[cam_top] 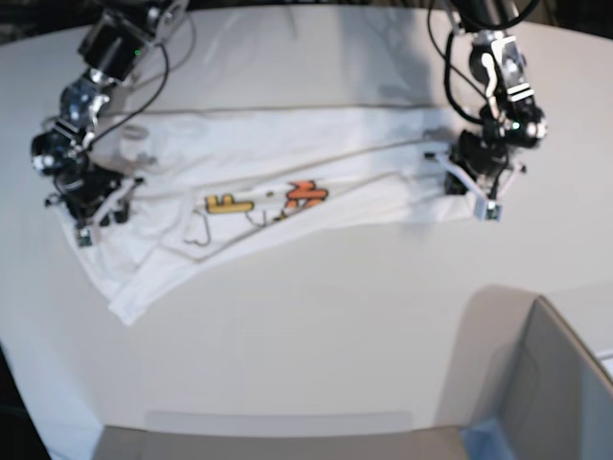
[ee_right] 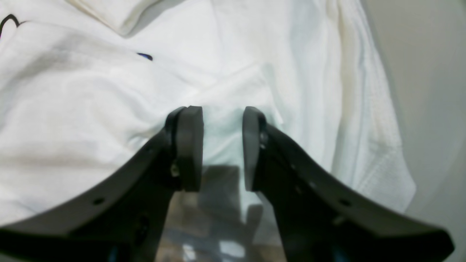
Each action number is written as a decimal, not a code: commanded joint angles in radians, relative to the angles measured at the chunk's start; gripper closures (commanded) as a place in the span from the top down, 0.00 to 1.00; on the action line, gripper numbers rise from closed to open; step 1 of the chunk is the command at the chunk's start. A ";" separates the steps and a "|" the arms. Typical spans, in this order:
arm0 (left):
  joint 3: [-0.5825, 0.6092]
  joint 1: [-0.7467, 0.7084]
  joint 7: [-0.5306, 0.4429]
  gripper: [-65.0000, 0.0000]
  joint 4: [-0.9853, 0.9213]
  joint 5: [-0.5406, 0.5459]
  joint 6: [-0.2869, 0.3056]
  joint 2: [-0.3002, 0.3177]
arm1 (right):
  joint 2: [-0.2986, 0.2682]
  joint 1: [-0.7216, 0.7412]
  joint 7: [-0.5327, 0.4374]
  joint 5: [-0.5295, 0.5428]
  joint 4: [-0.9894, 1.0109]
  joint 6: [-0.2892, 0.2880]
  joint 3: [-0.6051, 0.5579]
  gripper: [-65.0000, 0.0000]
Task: Layout the t-shirt on the table in an organized manner, then fold the t-shirt properly
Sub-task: 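Release the edge with the left gripper and lift it away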
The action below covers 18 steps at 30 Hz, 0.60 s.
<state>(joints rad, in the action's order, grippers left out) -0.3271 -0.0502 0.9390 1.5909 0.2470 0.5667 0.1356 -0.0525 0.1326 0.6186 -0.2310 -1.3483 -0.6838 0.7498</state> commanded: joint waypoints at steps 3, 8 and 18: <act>-0.004 0.013 -0.005 0.08 0.038 0.002 0.000 0.009 | -0.008 -0.006 0.067 -0.066 0.005 -0.014 0.001 0.30; -0.002 0.013 -0.005 0.08 0.124 -0.001 0.000 0.009 | -0.008 -0.006 0.067 -0.066 0.005 -0.014 0.001 0.30; 0.003 0.034 -0.005 0.09 0.128 -0.001 0.000 0.009 | -0.005 -0.004 0.067 -0.066 0.005 -0.014 0.001 0.30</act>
<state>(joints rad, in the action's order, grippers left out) -0.3267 -0.0246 0.9436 1.7016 0.2367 0.5663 0.1360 -0.0521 0.1329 0.6186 -0.2310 -1.3483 -0.6842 0.7498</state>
